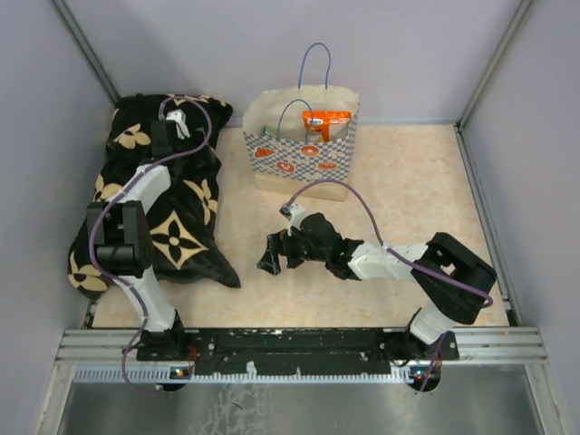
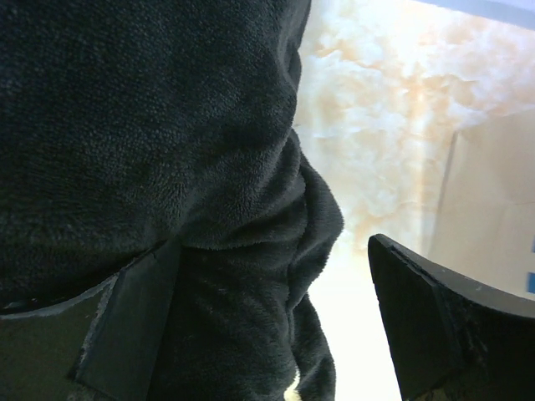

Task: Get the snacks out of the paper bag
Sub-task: Adjust the paper bag at the center of the board.

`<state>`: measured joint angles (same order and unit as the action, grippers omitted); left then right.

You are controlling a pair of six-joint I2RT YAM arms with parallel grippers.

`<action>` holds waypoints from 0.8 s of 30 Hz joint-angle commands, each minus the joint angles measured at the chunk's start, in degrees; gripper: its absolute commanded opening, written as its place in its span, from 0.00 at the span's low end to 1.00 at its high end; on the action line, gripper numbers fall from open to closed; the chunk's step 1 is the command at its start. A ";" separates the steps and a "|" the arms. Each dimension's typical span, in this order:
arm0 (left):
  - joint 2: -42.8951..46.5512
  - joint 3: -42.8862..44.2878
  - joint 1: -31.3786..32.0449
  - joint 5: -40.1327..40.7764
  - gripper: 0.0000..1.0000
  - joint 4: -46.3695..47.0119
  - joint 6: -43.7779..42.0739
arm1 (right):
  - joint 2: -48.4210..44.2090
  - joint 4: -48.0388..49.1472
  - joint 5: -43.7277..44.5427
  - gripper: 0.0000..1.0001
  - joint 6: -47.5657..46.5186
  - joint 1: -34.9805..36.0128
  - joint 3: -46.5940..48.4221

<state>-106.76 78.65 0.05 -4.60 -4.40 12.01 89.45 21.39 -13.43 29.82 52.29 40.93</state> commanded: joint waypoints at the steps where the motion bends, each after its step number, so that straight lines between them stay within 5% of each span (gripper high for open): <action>1: 0.65 -3.04 -2.20 11.70 1.00 -8.45 -7.40 | 0.20 2.09 -0.22 0.99 -1.48 -0.31 2.00; 8: 13.23 -11.95 0.67 -0.31 1.00 -3.52 -10.66 | -0.14 1.46 -0.50 0.99 -1.81 -0.35 2.14; 14: 23.53 -17.88 1.44 -12.49 1.00 -0.33 0.12 | 2.48 -7.24 13.02 0.99 -4.78 5.94 8.86; 20: 23.85 -26.12 4.01 -23.17 1.00 5.51 6.27 | 0.79 -0.35 15.54 0.99 -2.59 7.02 5.14; 24: 20.92 -29.18 4.10 -17.72 1.00 5.73 6.84 | -3.08 0.32 18.49 0.99 -4.34 7.02 2.02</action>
<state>-83.37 52.10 3.84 -22.94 -0.05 16.03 91.44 18.17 -0.27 27.40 59.55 45.04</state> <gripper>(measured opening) 0.998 0.991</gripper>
